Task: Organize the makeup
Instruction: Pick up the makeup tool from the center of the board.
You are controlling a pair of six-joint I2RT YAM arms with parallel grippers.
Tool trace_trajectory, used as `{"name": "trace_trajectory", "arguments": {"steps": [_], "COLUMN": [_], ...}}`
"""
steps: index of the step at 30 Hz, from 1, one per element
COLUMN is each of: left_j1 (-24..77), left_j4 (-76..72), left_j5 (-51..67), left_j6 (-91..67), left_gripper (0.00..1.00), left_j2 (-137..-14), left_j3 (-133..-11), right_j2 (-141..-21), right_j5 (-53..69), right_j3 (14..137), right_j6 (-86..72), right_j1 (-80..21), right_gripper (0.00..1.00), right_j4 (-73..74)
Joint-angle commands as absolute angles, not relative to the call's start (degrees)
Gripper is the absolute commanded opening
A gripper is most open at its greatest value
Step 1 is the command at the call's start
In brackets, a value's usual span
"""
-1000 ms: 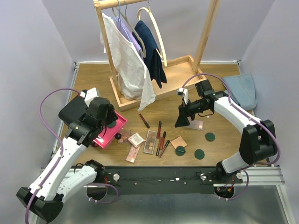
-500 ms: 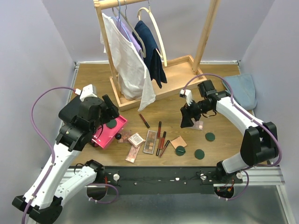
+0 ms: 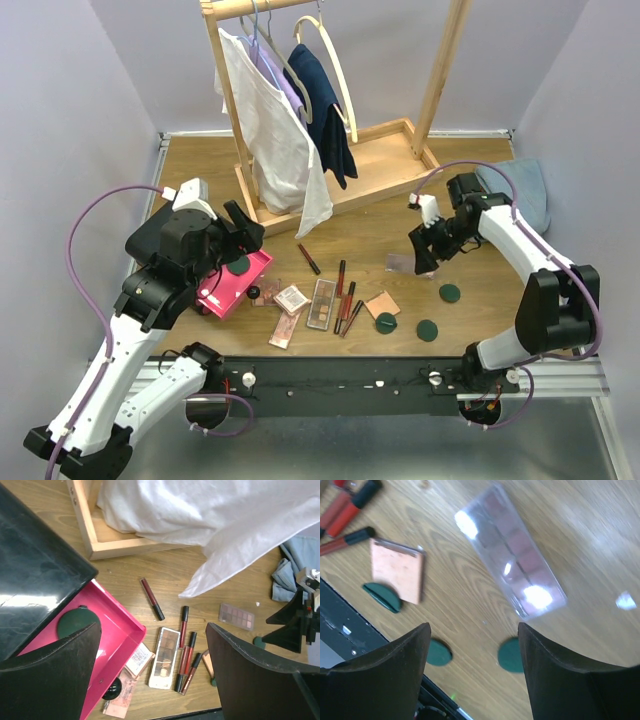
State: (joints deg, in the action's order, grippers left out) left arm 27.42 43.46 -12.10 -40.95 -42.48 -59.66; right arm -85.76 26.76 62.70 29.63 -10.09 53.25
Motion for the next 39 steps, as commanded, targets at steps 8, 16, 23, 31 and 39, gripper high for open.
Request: {"name": "trace_trajectory", "arguments": {"steps": [8, 16, 23, 31, 39], "left_j1": [27.16, 27.16, 27.25, 27.25, 27.16], "left_j4": [38.06, 37.35, 37.09, 37.97, 39.20], "left_j5": [-5.10, -2.90, -0.53, 2.37, 5.97], "left_j6": [-41.22, -40.96, -40.34, -39.20, -37.97], "left_gripper": [0.95, 0.95, 0.95, 0.95, 0.95], "left_j2": [-42.98, -42.72, -42.10, -41.31, -39.99], "left_j3": [-59.68, -59.50, -59.50, -59.94, -59.15], "right_j2": [-88.06, -89.21, -91.05, -93.34, -94.40], "right_j5": [24.52, 20.13, 15.82, 12.04, 12.82], "right_j3": [61.96, 56.78, 54.14, 51.86, 48.61], "right_j6": [34.71, 35.51, 33.14, 31.20, 32.17], "right_j1": [2.19, 4.22, 4.48, 4.57, 4.57], "right_gripper": [0.65, 0.59, 0.53, 0.52, 0.36], "right_j4": [61.43, 60.48, 56.08, 49.49, 46.14]}}
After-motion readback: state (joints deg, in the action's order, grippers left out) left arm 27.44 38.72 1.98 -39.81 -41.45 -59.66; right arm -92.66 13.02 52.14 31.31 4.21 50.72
